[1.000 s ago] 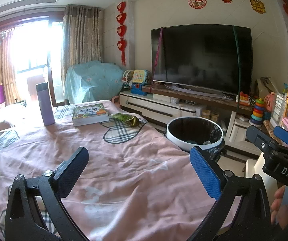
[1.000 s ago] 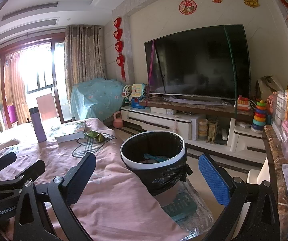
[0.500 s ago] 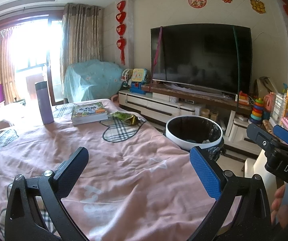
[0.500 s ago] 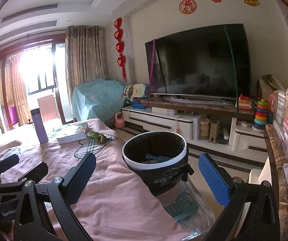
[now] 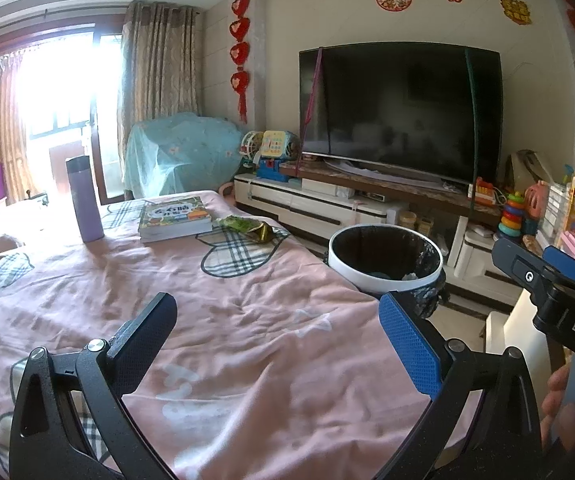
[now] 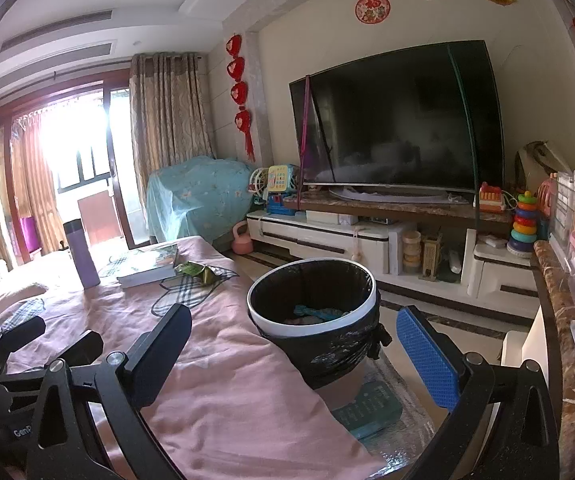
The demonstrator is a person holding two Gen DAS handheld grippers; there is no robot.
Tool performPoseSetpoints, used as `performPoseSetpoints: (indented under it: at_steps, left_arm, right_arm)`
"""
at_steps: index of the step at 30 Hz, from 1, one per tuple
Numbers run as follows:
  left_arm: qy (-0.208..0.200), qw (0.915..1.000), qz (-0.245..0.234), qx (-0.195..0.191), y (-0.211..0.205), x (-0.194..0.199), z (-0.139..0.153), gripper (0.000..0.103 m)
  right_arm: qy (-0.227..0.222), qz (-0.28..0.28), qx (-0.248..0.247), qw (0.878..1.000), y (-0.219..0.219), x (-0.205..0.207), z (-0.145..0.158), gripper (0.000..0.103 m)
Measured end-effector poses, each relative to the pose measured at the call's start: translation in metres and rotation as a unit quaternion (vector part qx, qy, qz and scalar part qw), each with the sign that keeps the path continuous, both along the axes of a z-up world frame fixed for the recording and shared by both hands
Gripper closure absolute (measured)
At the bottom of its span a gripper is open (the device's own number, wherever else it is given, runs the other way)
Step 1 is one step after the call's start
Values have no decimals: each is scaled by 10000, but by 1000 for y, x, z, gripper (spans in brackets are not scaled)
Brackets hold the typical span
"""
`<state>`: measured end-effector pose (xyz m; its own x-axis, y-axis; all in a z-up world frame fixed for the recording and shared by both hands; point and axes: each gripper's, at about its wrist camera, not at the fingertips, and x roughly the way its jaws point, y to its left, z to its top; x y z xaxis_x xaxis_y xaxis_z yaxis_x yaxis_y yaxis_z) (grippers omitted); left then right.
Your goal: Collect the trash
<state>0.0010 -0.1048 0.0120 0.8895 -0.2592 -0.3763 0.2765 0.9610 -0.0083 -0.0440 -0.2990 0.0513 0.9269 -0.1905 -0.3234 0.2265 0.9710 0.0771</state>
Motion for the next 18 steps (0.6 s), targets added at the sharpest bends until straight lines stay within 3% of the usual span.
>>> performPoseSetpoints:
  at_steps: [18]
  left_arm:
    - [106, 9999, 25, -115, 12, 16, -1, 0]
  right_arm:
    - [173, -27, 192, 9997, -10, 20, -3, 0]
